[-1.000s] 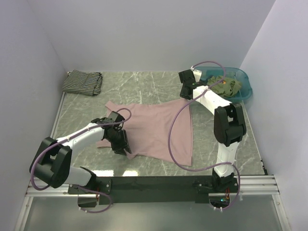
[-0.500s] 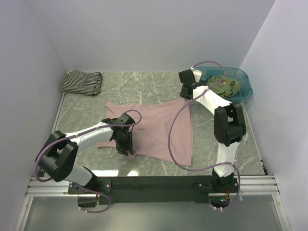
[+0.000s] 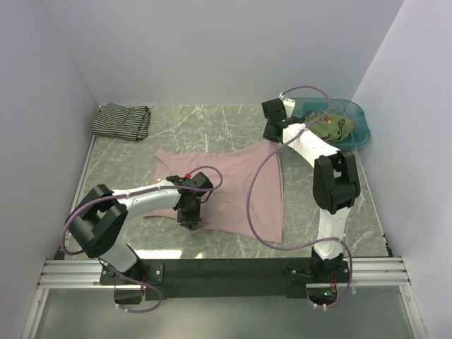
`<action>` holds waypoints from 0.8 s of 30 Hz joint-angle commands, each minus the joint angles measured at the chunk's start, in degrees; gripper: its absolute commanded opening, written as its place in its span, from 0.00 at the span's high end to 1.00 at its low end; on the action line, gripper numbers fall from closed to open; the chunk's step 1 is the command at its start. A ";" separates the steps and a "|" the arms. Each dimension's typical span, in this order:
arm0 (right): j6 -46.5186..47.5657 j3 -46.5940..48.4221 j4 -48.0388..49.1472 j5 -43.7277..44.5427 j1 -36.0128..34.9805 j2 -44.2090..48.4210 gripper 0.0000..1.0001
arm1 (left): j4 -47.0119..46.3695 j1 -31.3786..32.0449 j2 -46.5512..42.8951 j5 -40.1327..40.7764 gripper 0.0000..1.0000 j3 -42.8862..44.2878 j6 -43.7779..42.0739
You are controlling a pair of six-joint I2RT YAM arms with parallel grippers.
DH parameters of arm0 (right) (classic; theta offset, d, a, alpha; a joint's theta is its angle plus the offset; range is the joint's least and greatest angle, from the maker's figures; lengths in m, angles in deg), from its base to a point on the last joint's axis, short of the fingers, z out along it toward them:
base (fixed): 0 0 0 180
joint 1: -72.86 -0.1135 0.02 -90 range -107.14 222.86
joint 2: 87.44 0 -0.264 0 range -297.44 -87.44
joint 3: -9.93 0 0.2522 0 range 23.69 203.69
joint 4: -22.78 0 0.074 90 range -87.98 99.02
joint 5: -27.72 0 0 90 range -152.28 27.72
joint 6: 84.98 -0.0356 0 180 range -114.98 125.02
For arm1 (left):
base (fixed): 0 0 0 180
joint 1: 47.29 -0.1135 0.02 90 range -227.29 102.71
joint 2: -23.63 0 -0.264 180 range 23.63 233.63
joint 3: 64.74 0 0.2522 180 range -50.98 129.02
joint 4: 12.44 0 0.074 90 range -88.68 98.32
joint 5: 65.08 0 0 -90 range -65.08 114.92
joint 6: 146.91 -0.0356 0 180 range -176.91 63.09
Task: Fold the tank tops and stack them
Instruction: Flatten the tank top out
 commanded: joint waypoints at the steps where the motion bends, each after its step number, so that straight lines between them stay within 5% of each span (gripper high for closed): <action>1: 0.89 3.62 0.98 1.79 0.06 -0.82 1.00 | 2.01 0.89 3.01 1.96 0.88 -0.26 0.72; 5: 1.59 4.24 0.71 3.02 0.23 -0.74 1.00 | 3.15 0.89 4.76 -0.59 0.99 -0.35 -0.60; 19: 2.12 1.87 -0.61 6.54 1.91 -1.88 1.00 | 7.20 -2.01 -0.15 -9.20 0.99 -8.34 -1.57; 24: 2.82 -1.64 0.89 2.86 1.73 1.37 0.63 | 8.08 -2.89 -0.51 -8.50 0.96 -4.50 -3.15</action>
